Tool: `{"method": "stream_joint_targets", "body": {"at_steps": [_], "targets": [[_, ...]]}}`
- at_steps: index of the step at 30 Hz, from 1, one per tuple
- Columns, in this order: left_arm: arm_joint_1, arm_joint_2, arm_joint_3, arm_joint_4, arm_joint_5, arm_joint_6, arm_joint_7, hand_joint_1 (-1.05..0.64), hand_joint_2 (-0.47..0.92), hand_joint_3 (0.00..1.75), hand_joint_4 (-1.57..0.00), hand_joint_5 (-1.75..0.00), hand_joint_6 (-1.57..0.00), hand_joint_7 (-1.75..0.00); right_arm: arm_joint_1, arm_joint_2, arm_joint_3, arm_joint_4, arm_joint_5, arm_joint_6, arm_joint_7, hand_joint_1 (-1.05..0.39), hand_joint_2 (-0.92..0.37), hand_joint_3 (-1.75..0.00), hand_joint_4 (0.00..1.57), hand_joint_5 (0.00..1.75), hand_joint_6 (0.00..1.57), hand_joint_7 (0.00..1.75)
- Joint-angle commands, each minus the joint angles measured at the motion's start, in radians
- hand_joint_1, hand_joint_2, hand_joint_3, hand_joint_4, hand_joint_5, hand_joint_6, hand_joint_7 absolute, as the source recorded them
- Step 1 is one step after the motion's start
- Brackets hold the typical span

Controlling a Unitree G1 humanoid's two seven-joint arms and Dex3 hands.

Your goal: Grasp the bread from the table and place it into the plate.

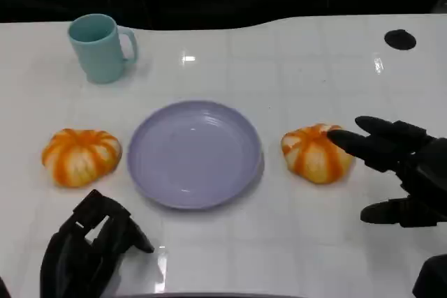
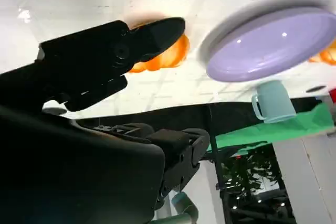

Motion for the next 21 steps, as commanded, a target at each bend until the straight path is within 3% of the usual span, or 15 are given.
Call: {"method": "stream_joint_targets", "body": {"at_steps": [1, 14, 21], "targets": [[-0.009, 0.017, 0.005, 0.011, 0.002, -0.016, 0.002, -0.61, 0.92, 0.24, -0.65, -1.75, -0.50, -1.55, -0.021, -0.032, 0.041, -0.032, -0.059, 0.059, -0.064, -0.37, -0.79, 0.00, 0.13, 0.00, 0.19, 0.01], [-0.010, 0.010, 0.006, 0.018, 0.001, -0.028, 0.006, -0.60, 0.92, 0.25, -0.64, -1.75, -0.50, -1.54, -0.112, -0.045, 0.204, 0.006, -0.215, 0.197, -0.188, -0.29, -0.78, 0.00, 0.15, 0.01, 0.21, 0.00], [-0.007, 0.006, 0.006, 0.013, -0.006, -0.023, 0.001, -0.59, 0.92, 0.26, -0.63, -1.75, -0.49, -1.54, -0.231, -0.019, 0.314, 0.138, -0.253, 0.251, -0.217, -0.29, -0.74, 0.00, 0.19, 0.02, 0.25, 0.01]]}}
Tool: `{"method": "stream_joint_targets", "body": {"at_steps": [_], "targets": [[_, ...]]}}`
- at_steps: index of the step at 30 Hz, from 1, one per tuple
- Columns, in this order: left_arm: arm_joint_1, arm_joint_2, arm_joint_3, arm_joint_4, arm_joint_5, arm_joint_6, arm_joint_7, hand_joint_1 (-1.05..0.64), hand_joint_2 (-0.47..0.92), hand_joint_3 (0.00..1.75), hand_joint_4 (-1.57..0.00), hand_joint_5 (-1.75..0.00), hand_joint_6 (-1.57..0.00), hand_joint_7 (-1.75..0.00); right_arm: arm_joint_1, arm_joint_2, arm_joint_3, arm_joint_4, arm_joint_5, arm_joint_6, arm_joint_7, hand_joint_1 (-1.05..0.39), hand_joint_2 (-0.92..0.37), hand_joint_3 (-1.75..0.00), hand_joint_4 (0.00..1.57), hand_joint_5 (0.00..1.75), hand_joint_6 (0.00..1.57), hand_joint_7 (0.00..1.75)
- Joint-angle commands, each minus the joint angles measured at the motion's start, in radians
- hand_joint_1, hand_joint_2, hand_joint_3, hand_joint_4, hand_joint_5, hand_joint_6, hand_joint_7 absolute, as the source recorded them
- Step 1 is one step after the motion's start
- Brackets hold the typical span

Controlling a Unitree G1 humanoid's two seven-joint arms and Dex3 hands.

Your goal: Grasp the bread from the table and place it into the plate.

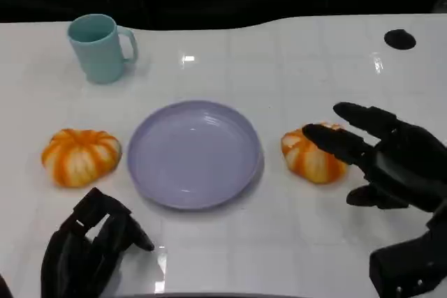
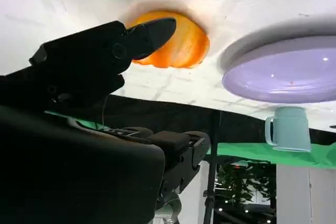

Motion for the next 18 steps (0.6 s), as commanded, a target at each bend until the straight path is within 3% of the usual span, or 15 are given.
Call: {"method": "stream_joint_targets", "body": {"at_steps": [1, 10, 18], "targets": [[0.003, 0.007, 0.005, -0.003, -0.007, -0.006, 0.000, -0.58, 0.92, 0.26, -0.63, -1.75, -0.49, -1.54, -0.078, 0.007, 0.065, 0.092, -0.023, 0.032, -0.025, -0.30, -0.74, 0.00, 0.19, 0.02, 0.25, 0.01], [-0.003, 0.010, 0.012, 0.012, -0.013, -0.014, -0.015, -0.58, 0.92, 0.25, -0.64, -1.75, -0.50, -1.54, -0.256, 0.073, 0.204, 0.389, -0.060, 0.078, -0.135, -0.32, -0.76, -0.01, 0.24, 0.03, 0.28, 0.01], [0.003, 0.008, 0.015, 0.004, -0.016, -0.006, -0.014, -0.57, 0.92, 0.25, -0.63, -1.75, -0.50, -1.52, -0.360, 0.147, 0.305, 0.607, -0.063, 0.110, -0.210, -0.35, -0.78, -0.01, 0.27, 0.02, 0.29, 0.00]]}}
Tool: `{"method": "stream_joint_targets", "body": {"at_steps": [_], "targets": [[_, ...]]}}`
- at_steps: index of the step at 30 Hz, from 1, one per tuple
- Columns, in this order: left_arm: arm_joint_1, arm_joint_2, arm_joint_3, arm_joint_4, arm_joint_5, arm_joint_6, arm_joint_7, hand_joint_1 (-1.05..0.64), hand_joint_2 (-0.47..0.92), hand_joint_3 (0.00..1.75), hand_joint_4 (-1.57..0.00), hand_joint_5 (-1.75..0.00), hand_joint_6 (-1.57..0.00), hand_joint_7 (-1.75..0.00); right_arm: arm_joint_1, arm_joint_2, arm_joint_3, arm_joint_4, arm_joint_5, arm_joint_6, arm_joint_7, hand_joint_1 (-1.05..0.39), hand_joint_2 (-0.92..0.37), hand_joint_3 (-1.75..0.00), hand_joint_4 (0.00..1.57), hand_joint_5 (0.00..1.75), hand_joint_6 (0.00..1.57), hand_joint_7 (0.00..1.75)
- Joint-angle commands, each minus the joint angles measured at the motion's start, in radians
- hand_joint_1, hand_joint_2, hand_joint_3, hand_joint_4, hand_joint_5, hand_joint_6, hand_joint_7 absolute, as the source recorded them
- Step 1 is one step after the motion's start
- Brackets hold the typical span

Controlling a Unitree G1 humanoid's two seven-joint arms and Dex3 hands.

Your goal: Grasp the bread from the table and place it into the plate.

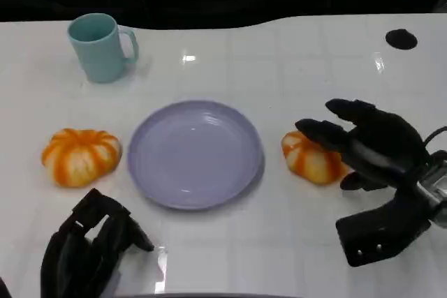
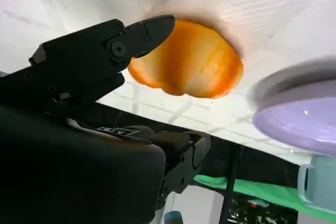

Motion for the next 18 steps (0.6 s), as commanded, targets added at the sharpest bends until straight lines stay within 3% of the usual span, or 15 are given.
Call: {"method": "stream_joint_targets", "body": {"at_steps": [1, 15, 18], "targets": [[0.005, 0.011, 0.008, -0.005, -0.015, 0.002, -0.008, -0.57, 0.92, 0.25, -0.63, -1.75, -0.50, -1.52, -0.055, 0.035, 0.048, 0.101, 0.001, 0.018, -0.032, -0.34, -0.78, -0.01, 0.27, 0.02, 0.29, 0.00], [0.021, 0.004, 0.002, -0.024, -0.027, 0.007, -0.012, -0.57, 0.92, 0.24, -0.62, -1.75, -0.49, -1.52, -0.120, 0.146, 0.136, 0.276, 0.029, 0.087, 0.001, -0.32, -0.82, -0.01, 0.27, 0.01, 0.29, 0.00], [0.032, -0.001, -0.002, -0.041, -0.027, 0.014, -0.002, -0.58, 0.92, 0.22, -0.63, -1.75, -0.50, -1.52, -0.107, 0.162, 0.132, 0.297, 0.049, 0.072, -0.028, -0.27, -0.88, -0.02, 0.50, 0.07, 0.50, 0.05]]}}
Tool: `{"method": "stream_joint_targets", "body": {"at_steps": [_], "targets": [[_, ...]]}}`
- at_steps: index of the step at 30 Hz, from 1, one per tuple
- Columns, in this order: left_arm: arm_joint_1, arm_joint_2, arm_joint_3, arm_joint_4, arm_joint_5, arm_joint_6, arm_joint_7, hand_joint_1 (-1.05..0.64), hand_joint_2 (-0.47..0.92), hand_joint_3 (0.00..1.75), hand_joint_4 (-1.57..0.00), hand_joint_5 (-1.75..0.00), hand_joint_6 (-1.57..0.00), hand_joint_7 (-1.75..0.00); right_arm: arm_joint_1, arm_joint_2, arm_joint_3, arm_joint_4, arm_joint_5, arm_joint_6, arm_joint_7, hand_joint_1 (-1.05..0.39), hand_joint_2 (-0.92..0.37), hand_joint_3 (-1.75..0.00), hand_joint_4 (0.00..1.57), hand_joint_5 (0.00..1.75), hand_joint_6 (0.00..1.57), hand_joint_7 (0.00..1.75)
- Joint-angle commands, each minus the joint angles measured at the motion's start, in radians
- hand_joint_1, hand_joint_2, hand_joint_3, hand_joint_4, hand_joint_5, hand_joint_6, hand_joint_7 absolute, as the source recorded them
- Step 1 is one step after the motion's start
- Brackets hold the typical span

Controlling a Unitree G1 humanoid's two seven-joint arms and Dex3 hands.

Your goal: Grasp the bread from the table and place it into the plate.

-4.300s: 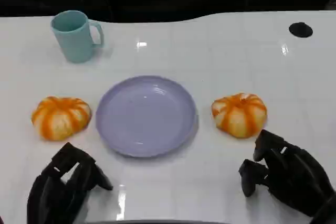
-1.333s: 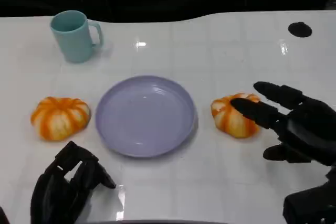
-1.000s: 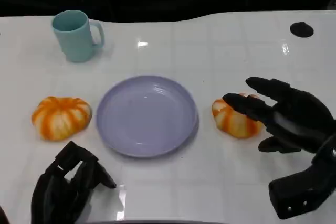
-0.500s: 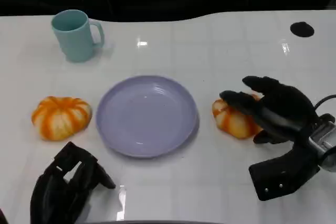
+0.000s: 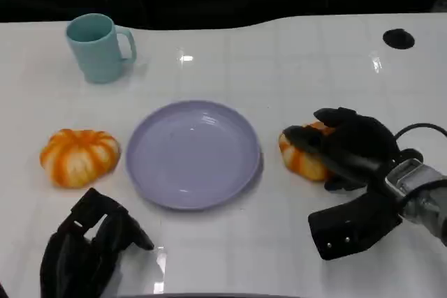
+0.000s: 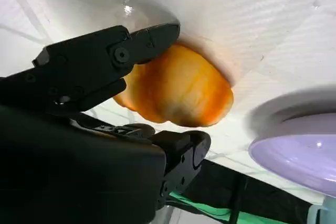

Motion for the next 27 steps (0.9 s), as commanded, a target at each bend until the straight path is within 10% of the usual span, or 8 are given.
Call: {"method": "stream_joint_targets", "body": {"at_steps": [1, 2, 4, 5, 6, 8, 11, 27], "targets": [[0.027, 0.005, -0.001, -0.028, -0.006, 0.010, 0.000, -0.58, 0.92, 0.22, -0.63, -1.75, -0.50, -1.52, 0.024, 0.017, 0.010, 0.035, 0.028, -0.032, -0.053, -0.27, -0.89, -0.05, 0.62, 0.12, 0.60, 0.08], [0.030, 0.004, -0.002, -0.034, -0.008, 0.011, -0.001, -0.58, 0.92, 0.22, -0.63, -1.75, -0.50, -1.52, 0.035, 0.012, 0.008, 0.035, 0.033, -0.073, -0.125, -0.25, -0.91, -0.12, 0.78, 0.25, 0.78, 0.10], [0.037, 0.002, -0.005, -0.045, -0.008, 0.013, 0.001, -0.58, 0.92, 0.22, -0.63, -1.75, -0.49, -1.56, 0.048, 0.007, 0.013, 0.040, 0.033, -0.123, -0.226, -0.23, -0.91, -0.15, 0.79, 1.30, 1.13, 0.19], [0.040, 0.002, -0.007, -0.050, -0.008, 0.015, 0.002, -0.58, 0.92, 0.22, -0.63, -1.75, -0.49, -1.56, 0.050, 0.006, 0.021, 0.043, 0.026, -0.132, -0.256, -0.24, -0.91, -0.18, 0.78, 1.46, 1.10, 0.37], [0.042, 0.003, -0.008, -0.053, -0.008, 0.017, 0.004, -0.58, 0.92, 0.22, -0.63, -1.75, -0.48, -1.56, 0.050, 0.006, 0.028, 0.048, 0.021, -0.135, -0.272, -0.24, -0.91, -0.28, 0.74, 1.63, 0.87, 0.95], [0.045, 0.004, -0.011, -0.058, -0.006, 0.020, 0.006, -0.58, 0.92, 0.23, -0.63, -1.75, -0.48, -1.56, 0.049, 0.005, 0.040, 0.054, 0.018, -0.144, -0.303, -0.23, -0.86, -0.46, 0.70, 1.72, 0.60, 1.51], [0.045, 0.006, -0.010, -0.059, -0.009, 0.024, 0.003, -0.56, 0.92, 0.25, -0.63, -1.75, -0.48, -1.54, 0.048, 0.005, 0.045, 0.058, 0.021, -0.157, -0.326, -0.23, -0.79, -0.67, 0.66, 1.74, 0.49, 1.69], [0.034, 0.008, -0.010, -0.040, -0.010, 0.014, -0.009, -0.56, 0.92, 0.27, -0.62, -1.75, -0.50, -1.51, 0.014, -0.028, -0.029, 0.057, 0.112, -0.199, -0.430, -0.16, -0.53, -1.05, 0.69, 1.75, 0.51, 1.75]]}}
